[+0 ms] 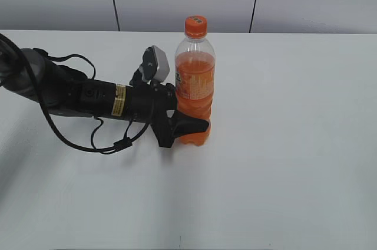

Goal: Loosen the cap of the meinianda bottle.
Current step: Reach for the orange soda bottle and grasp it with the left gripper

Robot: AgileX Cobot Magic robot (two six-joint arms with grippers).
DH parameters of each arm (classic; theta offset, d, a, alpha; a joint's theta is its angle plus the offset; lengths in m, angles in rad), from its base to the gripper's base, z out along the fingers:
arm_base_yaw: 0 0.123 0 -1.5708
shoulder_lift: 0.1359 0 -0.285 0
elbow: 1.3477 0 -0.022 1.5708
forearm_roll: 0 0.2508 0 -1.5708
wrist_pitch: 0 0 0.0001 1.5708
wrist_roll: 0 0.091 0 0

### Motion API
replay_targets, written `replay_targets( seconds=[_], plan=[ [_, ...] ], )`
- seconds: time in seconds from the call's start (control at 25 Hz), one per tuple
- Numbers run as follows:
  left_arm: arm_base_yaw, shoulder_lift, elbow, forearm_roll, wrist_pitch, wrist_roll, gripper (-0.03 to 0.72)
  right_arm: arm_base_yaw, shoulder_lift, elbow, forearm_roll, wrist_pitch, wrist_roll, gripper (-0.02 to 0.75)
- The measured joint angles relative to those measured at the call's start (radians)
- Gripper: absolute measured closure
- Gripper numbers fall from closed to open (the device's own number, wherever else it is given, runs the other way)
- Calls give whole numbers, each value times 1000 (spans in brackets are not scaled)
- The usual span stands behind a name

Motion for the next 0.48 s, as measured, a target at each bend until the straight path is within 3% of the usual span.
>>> replay_targets(
  seconds=[0.48],
  plan=[
    [0,0,0,-7,-4,2,277,0,0,0,0,0,0,150]
  ],
)
